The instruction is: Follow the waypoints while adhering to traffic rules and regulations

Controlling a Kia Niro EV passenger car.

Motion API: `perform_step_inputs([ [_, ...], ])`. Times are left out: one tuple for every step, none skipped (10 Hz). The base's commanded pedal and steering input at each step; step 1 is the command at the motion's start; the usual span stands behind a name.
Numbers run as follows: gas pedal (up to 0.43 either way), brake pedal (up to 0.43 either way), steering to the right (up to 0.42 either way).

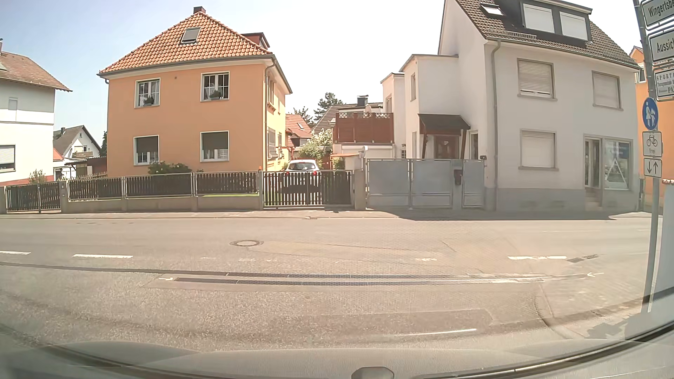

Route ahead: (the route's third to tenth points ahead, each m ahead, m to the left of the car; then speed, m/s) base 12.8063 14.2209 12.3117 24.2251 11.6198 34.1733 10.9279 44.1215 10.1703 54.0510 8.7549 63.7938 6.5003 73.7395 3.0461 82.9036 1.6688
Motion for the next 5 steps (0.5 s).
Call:
perform_step_inputs([
  [0.0,0.25,0.054],
  [0.0,0.256,0.054],
  [0.0,0.256,0.054],
  [0.0,0.256,0.054],
  [0.0,0.25,0.054],
])
